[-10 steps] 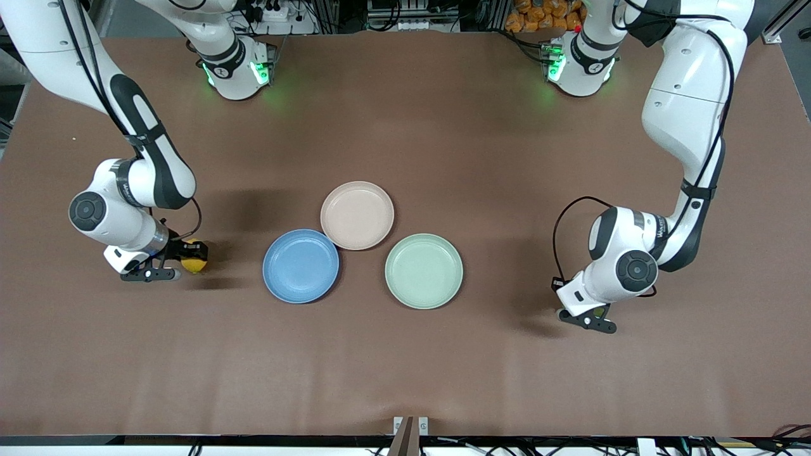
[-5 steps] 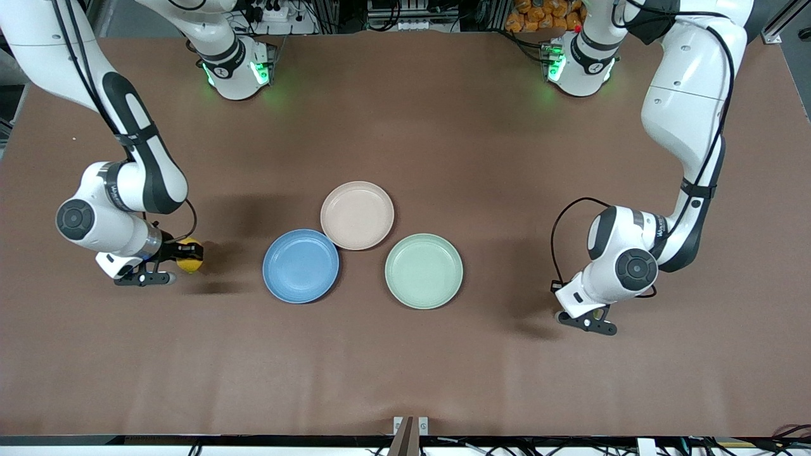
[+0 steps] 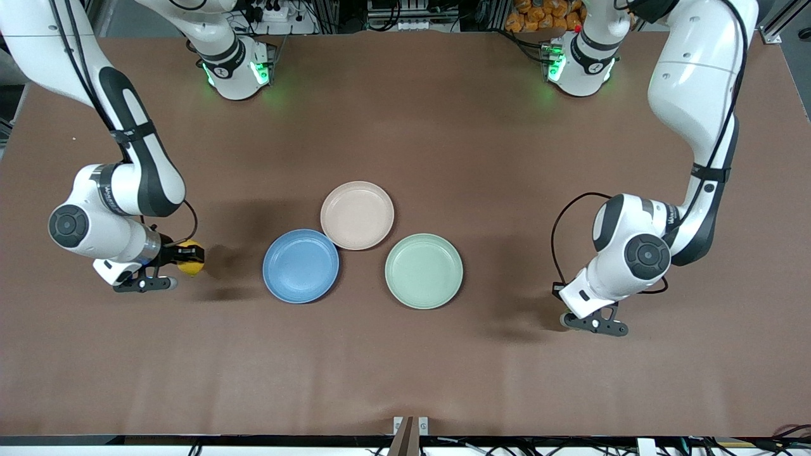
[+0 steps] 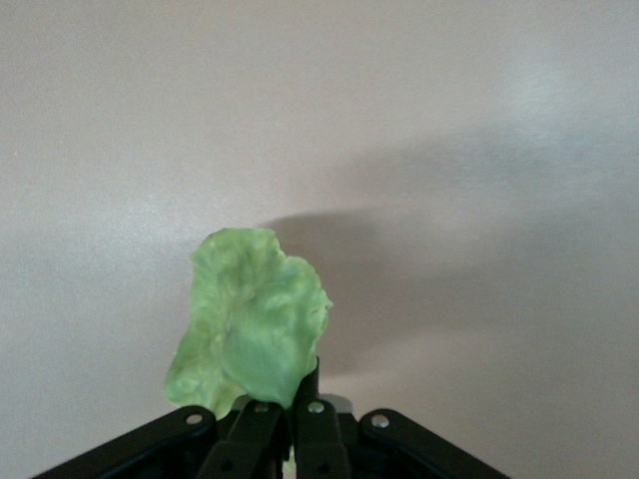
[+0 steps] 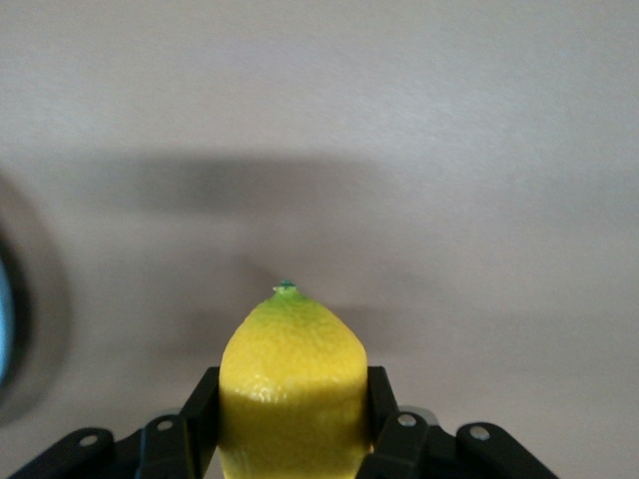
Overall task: Place lemon and lettuce in plates
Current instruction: 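Carry the lemon onto the blue plate while the left gripper lifts lettuce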
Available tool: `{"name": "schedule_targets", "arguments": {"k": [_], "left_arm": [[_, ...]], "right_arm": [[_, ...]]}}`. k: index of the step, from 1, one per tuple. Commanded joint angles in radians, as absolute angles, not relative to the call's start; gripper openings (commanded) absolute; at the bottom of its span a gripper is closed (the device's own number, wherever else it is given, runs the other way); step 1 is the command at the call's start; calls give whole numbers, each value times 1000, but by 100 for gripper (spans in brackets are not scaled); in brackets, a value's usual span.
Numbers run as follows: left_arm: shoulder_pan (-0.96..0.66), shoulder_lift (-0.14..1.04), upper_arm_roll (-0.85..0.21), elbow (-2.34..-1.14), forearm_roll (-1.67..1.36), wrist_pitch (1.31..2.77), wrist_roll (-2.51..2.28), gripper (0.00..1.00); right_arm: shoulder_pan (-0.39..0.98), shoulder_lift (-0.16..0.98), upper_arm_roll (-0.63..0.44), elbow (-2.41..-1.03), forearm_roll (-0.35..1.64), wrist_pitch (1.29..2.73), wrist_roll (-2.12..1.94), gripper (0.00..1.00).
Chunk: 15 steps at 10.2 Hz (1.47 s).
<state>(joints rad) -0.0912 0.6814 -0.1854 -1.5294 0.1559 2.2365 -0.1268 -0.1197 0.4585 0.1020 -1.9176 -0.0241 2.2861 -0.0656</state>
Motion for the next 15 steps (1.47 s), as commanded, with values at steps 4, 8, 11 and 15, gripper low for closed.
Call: {"name": "schedule_targets", "arguments": {"k": [4,8,11,15], "left_arm": [[-87,582,-252,-1627,164,2210,-285,0],[-80,512,-310,-1621,160,2077,-371,0],[-80,503,-322,-1618,118,2049,-414,0],[-94,505,-348,-1615,107,2037,-518,0]], "right_arm": [[-43,457,170,-1856,-17,2267,165,23],[32,491,170,-1827,-17,2276,274,23],[92,541,170,-1780,-17,2281,360,23],[136,597,170,-1730,-18,2289,417,23]]}}
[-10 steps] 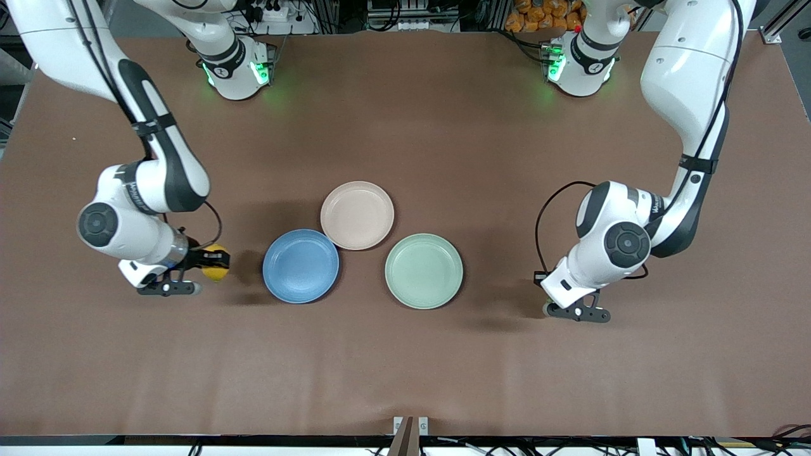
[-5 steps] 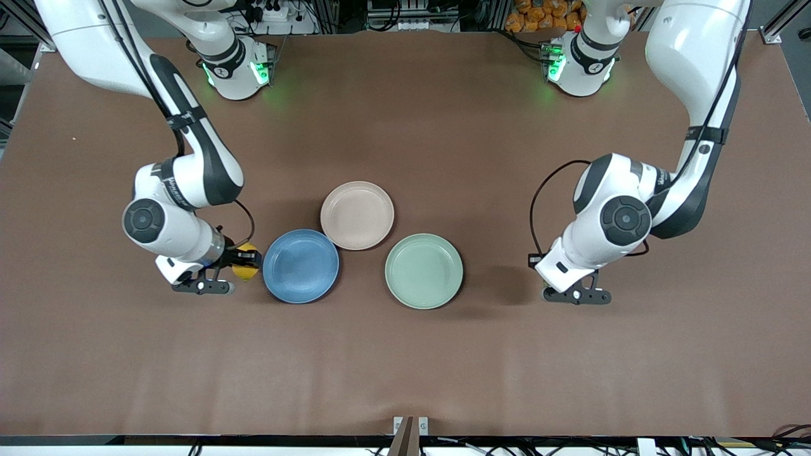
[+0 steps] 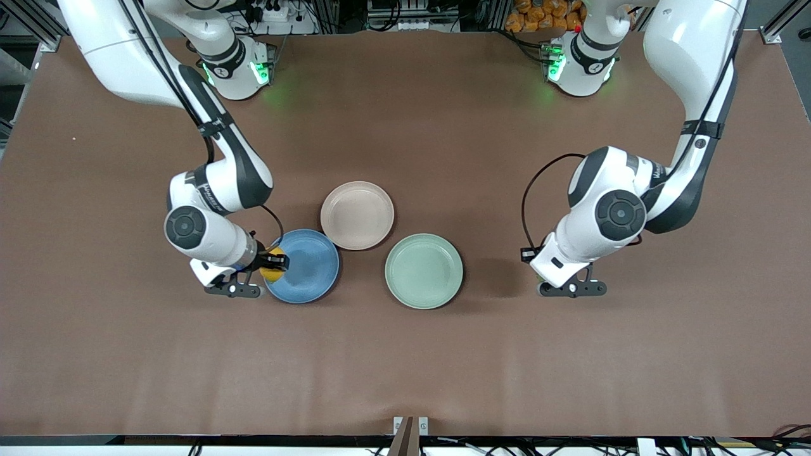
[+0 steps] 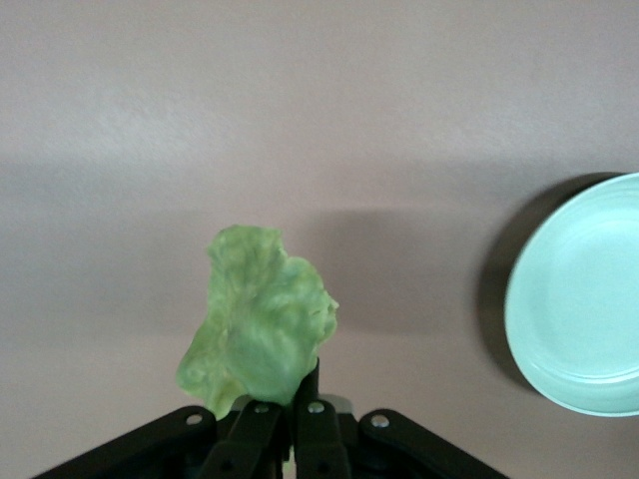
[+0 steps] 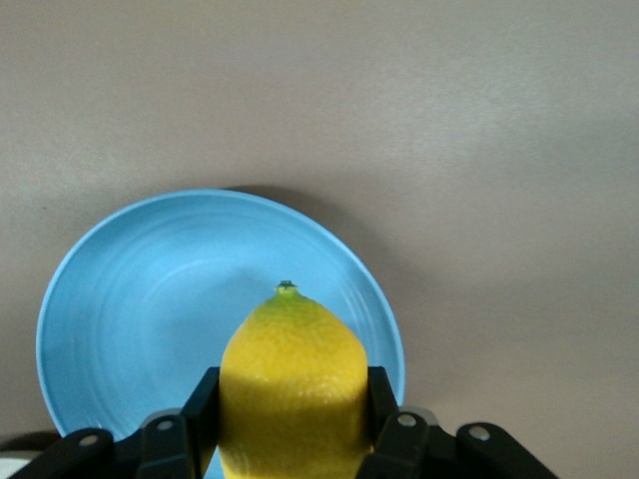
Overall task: Place lemon and lettuce in plates
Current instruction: 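Carry the lemon onto the blue plate while the left gripper lifts lettuce, then open the right gripper to release the lemon on the blue plate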
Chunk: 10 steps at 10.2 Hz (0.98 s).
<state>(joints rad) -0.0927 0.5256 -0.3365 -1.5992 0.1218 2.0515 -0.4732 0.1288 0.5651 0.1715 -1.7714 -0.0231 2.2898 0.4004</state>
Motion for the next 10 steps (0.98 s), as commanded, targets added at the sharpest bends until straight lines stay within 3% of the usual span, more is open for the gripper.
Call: {"name": "schedule_targets", "arguments": {"k": [1,5,6,9,10], "left_arm": [[-92,503,-348,-1614,107,2037,-531,0],[-100,508,-397,-1614,106,2037,-688,0],[-101,511,-422,-1612,107,2037,-740,0],[-100,512,-460,-1611,106,2037,-799,0],[-101,515,-468,-1608,106,2039,-804,0]], "right_arm": [[146,604,170,-1732,-18,2305,417,23],[169,641,169,-1735,-18,2359,417,24],[172,643,169,-1735,-18,2359,417,32],[170,644,169,-1735,-18,2356,417,96],[170,643,169,-1733,-29,2355,414,100]]}}
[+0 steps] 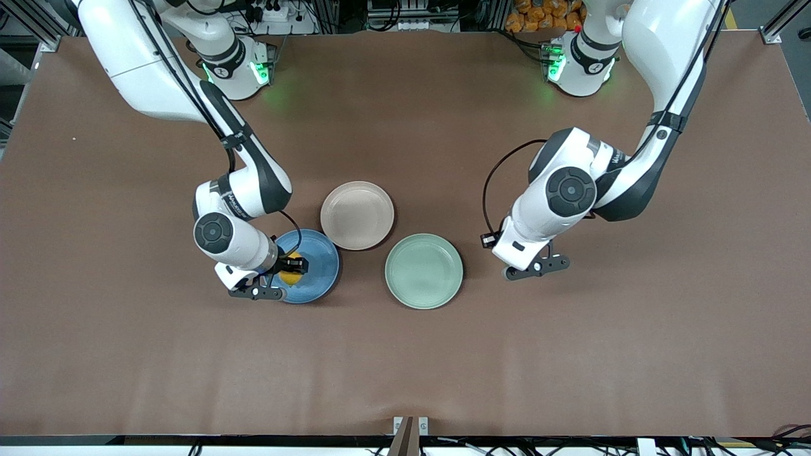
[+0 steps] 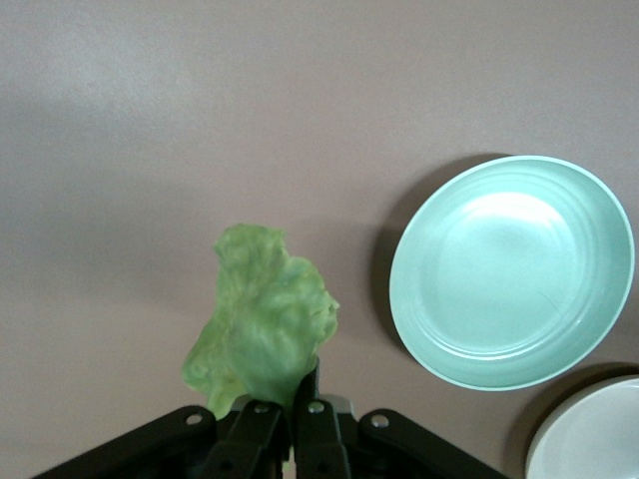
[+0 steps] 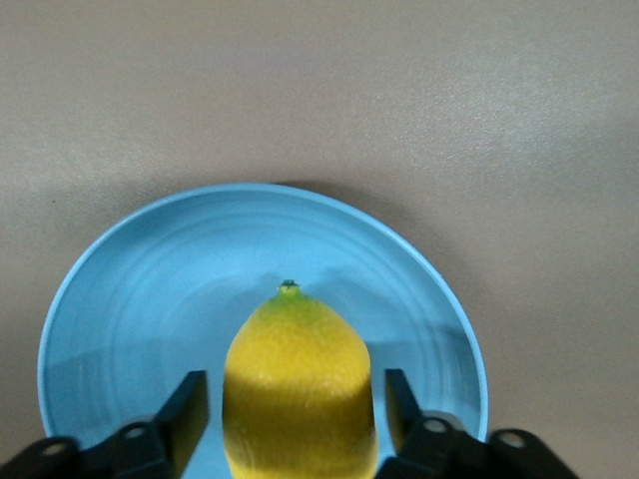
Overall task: Place lemon and lettuce in plates
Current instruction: 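Open the right gripper to release the lemon on the blue plate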
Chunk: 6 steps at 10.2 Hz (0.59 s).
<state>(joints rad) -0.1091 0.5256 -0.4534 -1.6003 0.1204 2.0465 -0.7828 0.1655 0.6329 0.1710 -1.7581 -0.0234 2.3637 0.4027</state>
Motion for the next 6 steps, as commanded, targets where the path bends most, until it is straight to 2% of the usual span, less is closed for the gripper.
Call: {"name": "schedule_targets", "arguments": {"k": [1,3,6], "left_arm": [[-110,517,-471,-1595,94,2039,-814,0],[-123,520,-474,-1594,56,2040,-821,0],[-146,541,-474,-1591,8,2069,-825,0]], "right_arm": [[169,638,169,-1729,-31,2352,411,100],[160,630,169,-1703,-29,2336,407,100],[153,626,164,-1579,-32,2140,399,100]]}}
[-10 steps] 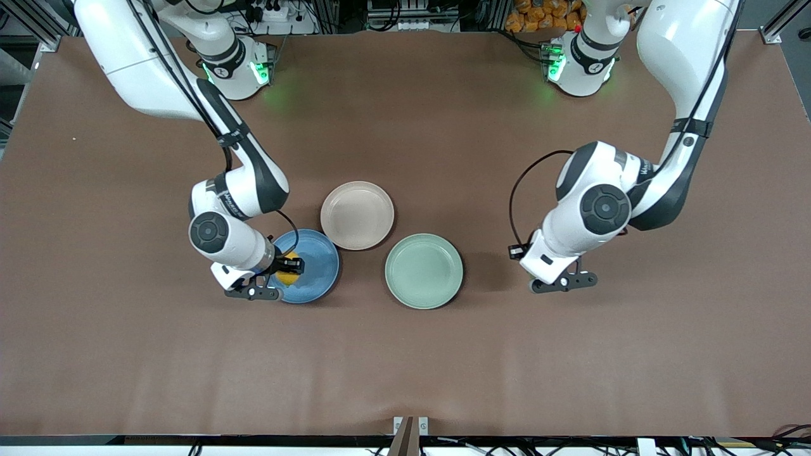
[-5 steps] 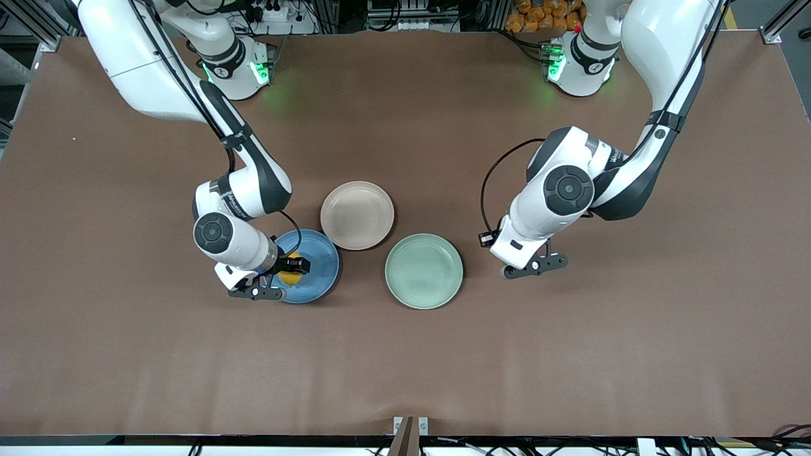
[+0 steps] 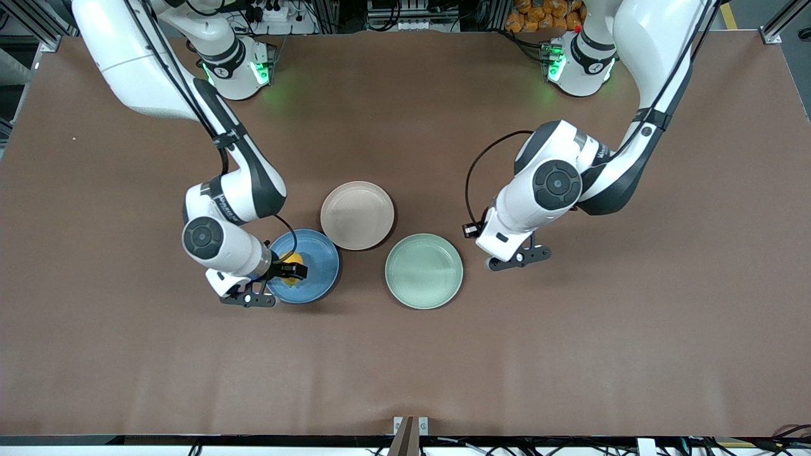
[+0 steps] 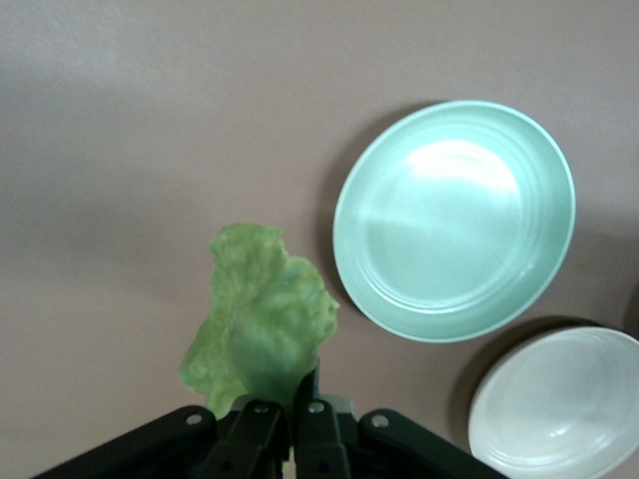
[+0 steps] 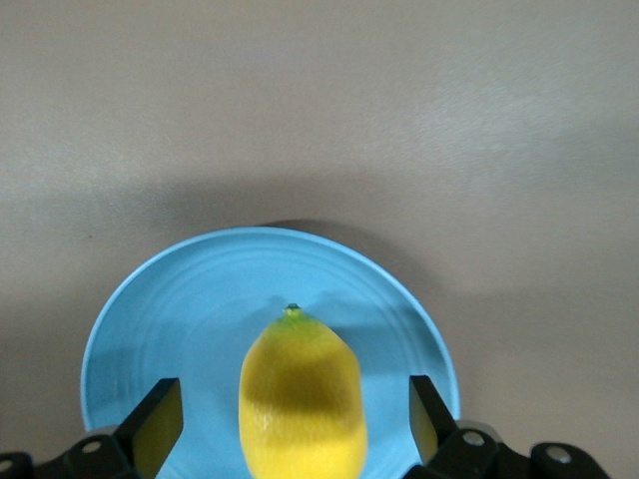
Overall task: Place lemon and lettuce in plates
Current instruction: 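Open the right gripper to release the lemon on the blue plate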
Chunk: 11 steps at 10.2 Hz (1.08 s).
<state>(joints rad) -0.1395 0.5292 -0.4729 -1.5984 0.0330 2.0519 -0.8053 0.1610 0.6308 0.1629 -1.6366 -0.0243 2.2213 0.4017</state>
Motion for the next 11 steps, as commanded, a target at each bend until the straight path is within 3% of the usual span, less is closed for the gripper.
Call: {"name": "schedule_targets", "arguments": {"k": [1,4,7,11], "left_arm": [[-147,543,-472,-1591,6,2086,-825,0],[-155,548,-472,-1591,-3,2100,-834,0],[-184,549,-474,-1586,-8,2115,-871,0],[-248,551,-474,-1583,-12,2131,-928,0]], "right_arm": [[146,626,164,-1571,-32,2119,391,100],[121,604,163,-1571,-29,2079,394,100],[57,600,163,-1571,-18,1918,400,100],[-1,603,161,-1572,-20,1819,397,100]]}}
